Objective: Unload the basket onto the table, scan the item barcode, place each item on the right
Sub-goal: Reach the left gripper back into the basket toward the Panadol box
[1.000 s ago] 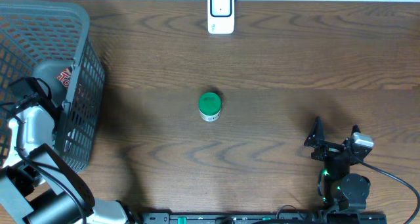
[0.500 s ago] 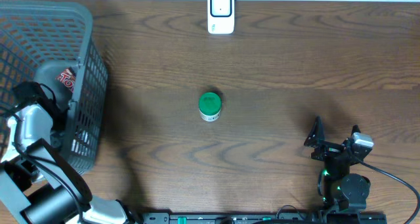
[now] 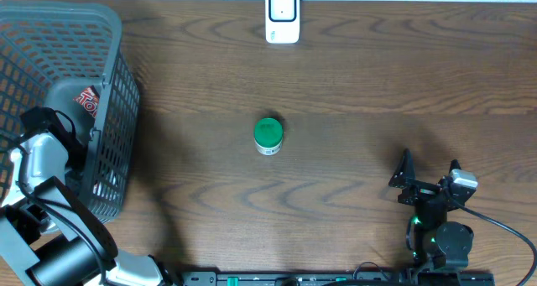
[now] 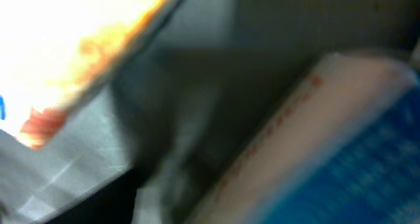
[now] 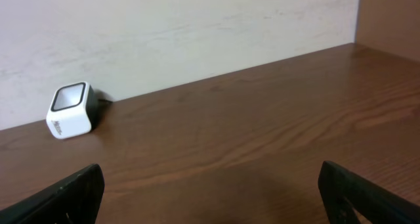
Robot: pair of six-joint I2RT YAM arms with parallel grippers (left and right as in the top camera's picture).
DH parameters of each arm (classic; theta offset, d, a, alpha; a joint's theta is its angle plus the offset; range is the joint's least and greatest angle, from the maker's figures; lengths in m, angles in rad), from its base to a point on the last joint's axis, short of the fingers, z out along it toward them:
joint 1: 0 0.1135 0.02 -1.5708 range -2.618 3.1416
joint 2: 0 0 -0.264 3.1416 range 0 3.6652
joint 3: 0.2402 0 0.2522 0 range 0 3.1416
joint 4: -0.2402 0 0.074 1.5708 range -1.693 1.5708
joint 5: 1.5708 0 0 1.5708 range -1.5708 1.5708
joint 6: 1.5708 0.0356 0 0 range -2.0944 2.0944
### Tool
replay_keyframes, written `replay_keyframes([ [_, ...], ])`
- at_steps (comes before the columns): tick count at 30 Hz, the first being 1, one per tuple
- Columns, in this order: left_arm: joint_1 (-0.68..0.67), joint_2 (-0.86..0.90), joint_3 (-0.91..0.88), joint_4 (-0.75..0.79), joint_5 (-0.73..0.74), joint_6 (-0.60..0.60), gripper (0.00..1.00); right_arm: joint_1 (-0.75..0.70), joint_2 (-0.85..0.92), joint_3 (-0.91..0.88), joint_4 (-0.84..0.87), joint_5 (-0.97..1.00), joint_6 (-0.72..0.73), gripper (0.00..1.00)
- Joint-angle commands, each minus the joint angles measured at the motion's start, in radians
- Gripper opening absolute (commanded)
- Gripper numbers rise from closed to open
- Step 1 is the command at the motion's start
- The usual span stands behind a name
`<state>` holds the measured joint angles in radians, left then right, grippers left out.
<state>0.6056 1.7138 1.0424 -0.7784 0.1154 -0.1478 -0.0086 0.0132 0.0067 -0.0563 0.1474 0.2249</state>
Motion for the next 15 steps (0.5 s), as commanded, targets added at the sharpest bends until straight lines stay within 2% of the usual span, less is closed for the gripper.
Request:
replay_keyframes([
  [1,-0.006,0.026,-0.026,-0.018,0.061,-0.003,0.50,0.004,0.000,-0.001,-0.004,0.005,-0.013,0.99],
  [3,-0.006,0.026,-0.026,-0.023,0.061,-0.003,0.42,0.004,0.000,-0.001,-0.004,0.005,-0.013,0.99],
  [9,-0.006,0.024,-0.016,-0.026,0.061,-0.004,0.37,0.004,0.000,-0.001,-0.004,0.005,-0.013,0.99],
  [15,-0.006,0.016,0.085,-0.074,0.112,-0.003,0.29,0.004,0.000,-0.001,-0.004,0.005,-0.013,0.99],
])
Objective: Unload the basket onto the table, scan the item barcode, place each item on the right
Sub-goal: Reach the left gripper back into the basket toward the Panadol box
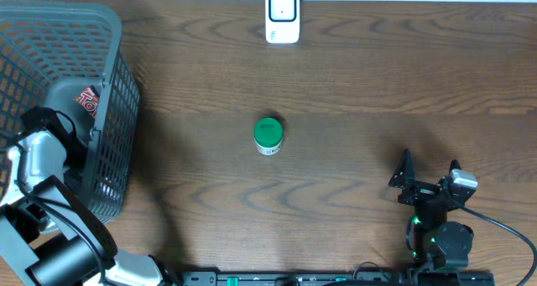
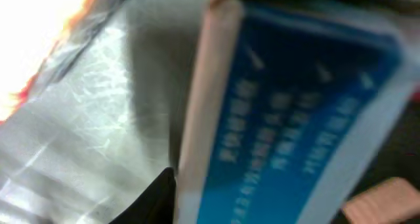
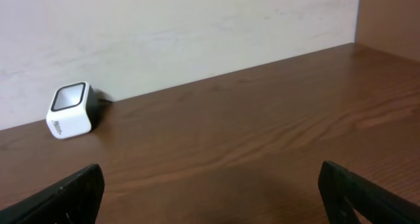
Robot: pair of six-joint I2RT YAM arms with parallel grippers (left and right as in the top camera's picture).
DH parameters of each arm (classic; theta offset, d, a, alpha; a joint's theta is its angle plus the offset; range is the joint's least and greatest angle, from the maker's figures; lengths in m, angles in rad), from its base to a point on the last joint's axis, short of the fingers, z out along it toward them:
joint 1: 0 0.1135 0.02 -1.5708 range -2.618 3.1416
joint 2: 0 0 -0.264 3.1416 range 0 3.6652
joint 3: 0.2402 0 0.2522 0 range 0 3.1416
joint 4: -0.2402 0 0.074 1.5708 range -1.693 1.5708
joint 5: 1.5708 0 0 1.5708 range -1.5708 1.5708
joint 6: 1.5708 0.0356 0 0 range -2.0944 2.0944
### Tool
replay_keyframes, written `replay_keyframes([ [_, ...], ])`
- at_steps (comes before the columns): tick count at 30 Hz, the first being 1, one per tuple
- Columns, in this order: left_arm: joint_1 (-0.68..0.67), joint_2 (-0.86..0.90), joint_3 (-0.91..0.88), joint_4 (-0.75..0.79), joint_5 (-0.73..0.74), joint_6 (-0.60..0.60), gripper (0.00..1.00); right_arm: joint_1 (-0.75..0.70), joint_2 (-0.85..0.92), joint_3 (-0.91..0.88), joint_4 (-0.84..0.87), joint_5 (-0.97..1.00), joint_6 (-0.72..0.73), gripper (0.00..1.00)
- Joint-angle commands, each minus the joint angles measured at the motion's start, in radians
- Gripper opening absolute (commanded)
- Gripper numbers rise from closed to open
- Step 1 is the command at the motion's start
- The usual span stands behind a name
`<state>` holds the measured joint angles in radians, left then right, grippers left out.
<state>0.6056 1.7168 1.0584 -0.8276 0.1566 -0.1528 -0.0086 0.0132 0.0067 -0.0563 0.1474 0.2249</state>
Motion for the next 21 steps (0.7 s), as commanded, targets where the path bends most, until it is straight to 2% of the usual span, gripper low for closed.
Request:
replay_keyframes([
  [1,-0.006,0.003,0.110,-0.040,0.115,0.001,0.29,0.004,0.000,-0.001,-0.004,0.004,-0.013,0.99],
  [6,-0.006,-0.053,0.224,-0.071,0.236,0.001,0.29,0.004,0.000,-0.001,-0.004,0.005,-0.013,0.99],
  [14,-0.006,-0.272,0.389,-0.071,0.503,-0.039,0.30,0.004,0.000,-0.001,-0.004,0.005,-0.013,0.99],
  [18,-0.006,-0.401,0.408,-0.014,0.532,-0.071,0.30,0.004,0.000,-0.001,-0.004,0.005,-0.013,0.99],
  [21,-0.006,-0.492,0.408,0.038,0.500,-0.070,0.38,0.004,0.000,-0.001,-0.004,0.005,-0.013,0.99],
])
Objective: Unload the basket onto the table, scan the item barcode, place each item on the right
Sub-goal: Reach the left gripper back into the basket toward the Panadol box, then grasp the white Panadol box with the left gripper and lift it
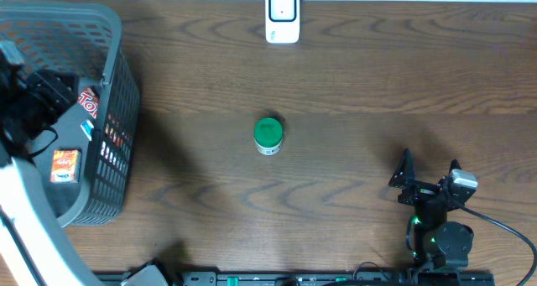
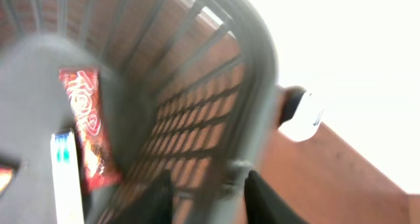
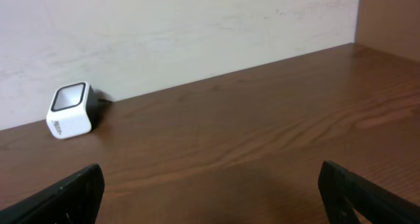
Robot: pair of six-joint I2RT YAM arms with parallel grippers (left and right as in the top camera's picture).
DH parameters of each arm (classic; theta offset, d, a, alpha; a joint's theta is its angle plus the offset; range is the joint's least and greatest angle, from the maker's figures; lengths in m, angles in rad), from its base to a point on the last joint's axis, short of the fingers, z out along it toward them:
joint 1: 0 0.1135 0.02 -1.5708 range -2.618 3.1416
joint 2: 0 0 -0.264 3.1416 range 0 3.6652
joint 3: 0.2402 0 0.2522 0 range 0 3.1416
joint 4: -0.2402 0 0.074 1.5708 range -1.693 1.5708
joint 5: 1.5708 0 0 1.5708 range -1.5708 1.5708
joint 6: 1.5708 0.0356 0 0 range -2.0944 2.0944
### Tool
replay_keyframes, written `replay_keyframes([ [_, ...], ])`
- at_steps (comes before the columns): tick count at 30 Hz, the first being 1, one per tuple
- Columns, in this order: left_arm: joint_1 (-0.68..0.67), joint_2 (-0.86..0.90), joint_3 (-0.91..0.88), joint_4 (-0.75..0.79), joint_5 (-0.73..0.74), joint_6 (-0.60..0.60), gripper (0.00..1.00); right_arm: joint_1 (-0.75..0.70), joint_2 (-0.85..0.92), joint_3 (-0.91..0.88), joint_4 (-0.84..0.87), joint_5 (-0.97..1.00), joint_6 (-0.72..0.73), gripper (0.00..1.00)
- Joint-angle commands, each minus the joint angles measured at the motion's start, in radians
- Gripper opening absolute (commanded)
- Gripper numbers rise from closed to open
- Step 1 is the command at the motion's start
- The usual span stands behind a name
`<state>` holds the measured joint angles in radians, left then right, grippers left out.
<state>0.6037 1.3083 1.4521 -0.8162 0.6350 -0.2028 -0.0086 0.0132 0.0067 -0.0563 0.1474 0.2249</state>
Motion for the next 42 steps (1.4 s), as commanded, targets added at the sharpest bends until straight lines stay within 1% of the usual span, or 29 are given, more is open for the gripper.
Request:
replay_keyframes([
  [1,-0.004,-0.106,0.014,0.027,-0.017,-0.020,0.42,0.004,0.000,-0.001,-0.004,0.005,-0.013,0.99],
  [3,-0.004,-0.140,0.013,0.001,-0.158,-0.021,0.51,0.004,0.000,-0.001,-0.004,0.005,-0.013,0.99],
  [4,-0.004,-0.144,0.013,-0.015,-0.207,-0.021,0.57,0.004,0.000,-0.001,-0.004,0.004,-0.013,0.99],
  [5,-0.004,-0.140,0.008,-0.063,-0.314,-0.021,0.76,0.004,0.000,-0.001,-0.004,0.005,-0.013,0.99],
  [7,-0.004,-0.122,-0.005,-0.091,-0.368,-0.040,0.88,0.004,0.000,-0.001,-0.004,0.005,-0.013,0.99],
  [9,-0.004,-0.091,-0.023,-0.097,-0.386,-0.079,0.94,0.004,0.000,-0.001,-0.004,0.005,-0.013,0.99],
  [11,-0.004,-0.053,-0.030,-0.096,-0.386,-0.092,0.95,0.004,0.000,-0.001,-0.004,0.005,-0.013,0.99],
  [22,-0.004,0.255,-0.030,-0.081,-0.388,-0.087,0.96,0.004,0.000,-0.001,-0.004,0.005,-0.013,0.99],
  [24,-0.004,0.290,-0.030,-0.084,-0.408,-0.087,0.95,0.004,0.000,-0.001,-0.004,0.004,-0.013,0.99],
  [28,-0.004,0.331,-0.031,-0.099,-0.469,-0.079,0.95,0.004,0.000,-0.001,-0.004,0.005,-0.013,0.99],
  [37,-0.005,0.341,-0.042,-0.080,-0.472,-0.064,0.96,0.004,0.000,-0.001,-0.004,0.004,-0.013,0.99],
  [42,-0.005,0.349,-0.079,-0.076,-0.471,-0.065,0.96,0.004,0.000,-0.001,-0.004,0.005,-0.013,0.99],
])
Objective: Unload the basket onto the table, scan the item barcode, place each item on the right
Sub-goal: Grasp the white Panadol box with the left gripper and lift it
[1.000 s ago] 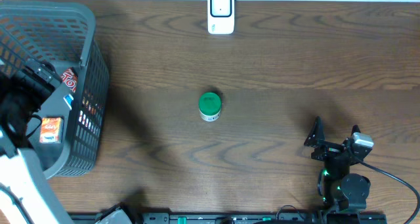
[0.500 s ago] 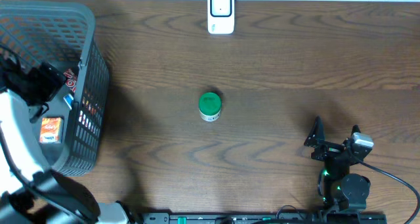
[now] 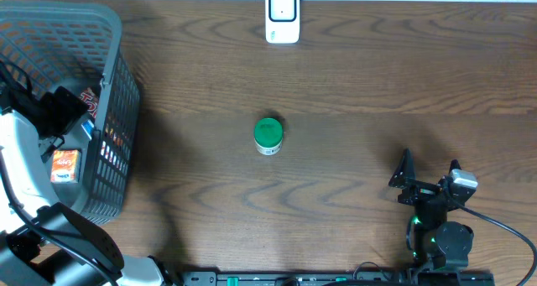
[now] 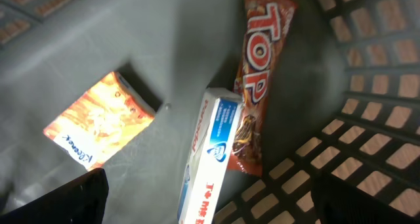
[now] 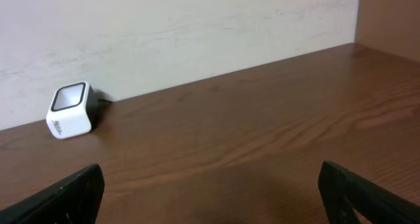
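My left gripper (image 4: 211, 209) hangs open inside the grey basket (image 3: 113, 110), looking down on its floor. Below it lie a white and blue box (image 4: 213, 159), a red TOP candy bar (image 4: 260, 99) partly under the box, and an orange packet (image 4: 100, 121). Nothing is between the fingers. The white barcode scanner (image 3: 283, 16) stands at the table's far edge, also seen as the scanner (image 5: 71, 110) in the right wrist view. My right gripper (image 5: 213, 201) rests open and empty near the front right, the same right gripper (image 3: 430, 167) from overhead.
A green-lidded can (image 3: 268, 136) stands upright in the middle of the table. The basket's lattice wall (image 4: 367, 119) is close on the right of my left gripper. A pale wall (image 5: 197, 27) runs behind the scanner.
My left gripper was up near the basket rim, its camera facing the lattice wall and the scanner. Now it points down at the basket floor, open over the box. The right arm is unchanged.
My left gripper was deep in the basket, pressed close to the packets with a blurred view. Then it was right against the blue and white box. Then it was up by the rim, holding nothing. Now it hangs open over the items. The right arm never moved.
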Robot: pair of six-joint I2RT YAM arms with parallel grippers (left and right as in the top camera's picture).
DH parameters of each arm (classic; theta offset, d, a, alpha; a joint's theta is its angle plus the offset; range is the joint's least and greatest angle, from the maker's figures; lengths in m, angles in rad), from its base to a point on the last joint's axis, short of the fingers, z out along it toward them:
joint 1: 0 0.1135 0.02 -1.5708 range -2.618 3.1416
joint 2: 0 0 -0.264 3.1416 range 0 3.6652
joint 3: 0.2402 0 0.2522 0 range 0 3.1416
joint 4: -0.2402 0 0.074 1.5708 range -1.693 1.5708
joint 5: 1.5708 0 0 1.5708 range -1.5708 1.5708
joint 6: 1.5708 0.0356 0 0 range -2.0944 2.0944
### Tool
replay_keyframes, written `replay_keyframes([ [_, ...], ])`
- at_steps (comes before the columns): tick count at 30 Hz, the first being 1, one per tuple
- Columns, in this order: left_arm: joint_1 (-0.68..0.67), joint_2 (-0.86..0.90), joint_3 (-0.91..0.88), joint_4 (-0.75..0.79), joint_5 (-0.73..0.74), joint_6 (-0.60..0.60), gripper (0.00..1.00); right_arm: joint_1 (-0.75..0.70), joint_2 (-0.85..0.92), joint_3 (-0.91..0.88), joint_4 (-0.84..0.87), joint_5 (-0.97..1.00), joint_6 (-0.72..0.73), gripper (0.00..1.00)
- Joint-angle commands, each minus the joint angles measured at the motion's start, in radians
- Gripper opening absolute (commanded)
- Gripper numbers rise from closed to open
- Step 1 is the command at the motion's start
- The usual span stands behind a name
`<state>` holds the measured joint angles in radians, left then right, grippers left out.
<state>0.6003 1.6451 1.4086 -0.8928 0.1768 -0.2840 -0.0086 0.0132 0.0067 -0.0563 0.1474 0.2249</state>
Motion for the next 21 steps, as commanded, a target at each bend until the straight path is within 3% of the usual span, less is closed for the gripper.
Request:
replay_keyframes([
  [1,-0.002,0.015,-0.048,0.009,-0.013,0.016,0.96,0.004,0.000,-0.001,-0.004,0.004,-0.013,0.99],
  [8,-0.019,0.047,-0.155,0.082,-0.005,0.009,0.96,0.004,0.000,-0.001,-0.004,0.005,-0.013,0.99],
  [21,-0.075,0.194,-0.164,0.110,-0.010,-0.010,0.96,0.004,0.000,-0.001,-0.004,0.005,-0.013,0.99],
])
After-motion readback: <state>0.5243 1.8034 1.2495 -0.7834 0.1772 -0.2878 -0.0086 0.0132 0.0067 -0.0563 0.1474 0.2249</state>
